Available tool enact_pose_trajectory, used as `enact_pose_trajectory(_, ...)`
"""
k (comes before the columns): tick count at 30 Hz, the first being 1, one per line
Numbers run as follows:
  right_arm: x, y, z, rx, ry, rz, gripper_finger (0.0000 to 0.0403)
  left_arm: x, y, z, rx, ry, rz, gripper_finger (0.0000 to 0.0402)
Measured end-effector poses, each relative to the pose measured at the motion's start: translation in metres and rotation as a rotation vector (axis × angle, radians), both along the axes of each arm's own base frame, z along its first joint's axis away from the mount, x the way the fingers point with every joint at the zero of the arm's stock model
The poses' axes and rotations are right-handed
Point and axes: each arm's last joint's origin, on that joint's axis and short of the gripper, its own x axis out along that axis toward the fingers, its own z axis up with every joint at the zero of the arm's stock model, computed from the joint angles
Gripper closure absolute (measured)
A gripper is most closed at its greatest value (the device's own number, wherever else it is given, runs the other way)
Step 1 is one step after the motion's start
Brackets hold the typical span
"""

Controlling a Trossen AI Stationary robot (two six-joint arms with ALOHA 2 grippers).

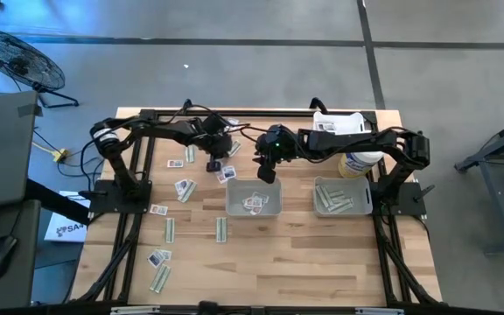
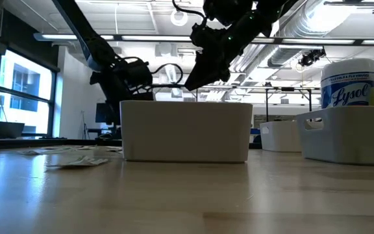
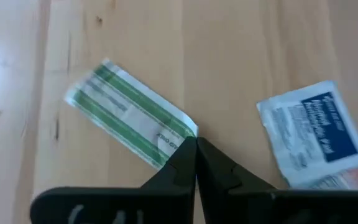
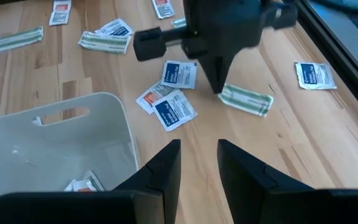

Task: Pick & Place First Aid Supplies
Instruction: Put the green pad into the right gray bin

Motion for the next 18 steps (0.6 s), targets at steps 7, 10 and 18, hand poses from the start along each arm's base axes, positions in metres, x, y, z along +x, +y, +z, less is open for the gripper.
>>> enact_pose_trajectory(7,0.000,0.000,0.000,-0.047,0.008,0.047,0.0304,-0.009,-0.008,0.028,-0.006,-0.024,0.040,0.0401)
enact_pose_trajectory(10,0.001,0.002,0.001,-0.136,0.026,0.084,0.0301,-0.011,-0.011,0.043,-0.023,-0.092,0.041,0.0401)
enact_pose_trajectory(18,0.023,0.010,-0.016,-0.496,0.058,0.197,0.0266,-0.005,-0.021,0.068,-0.230,-0.332,-0.069,0.0401)
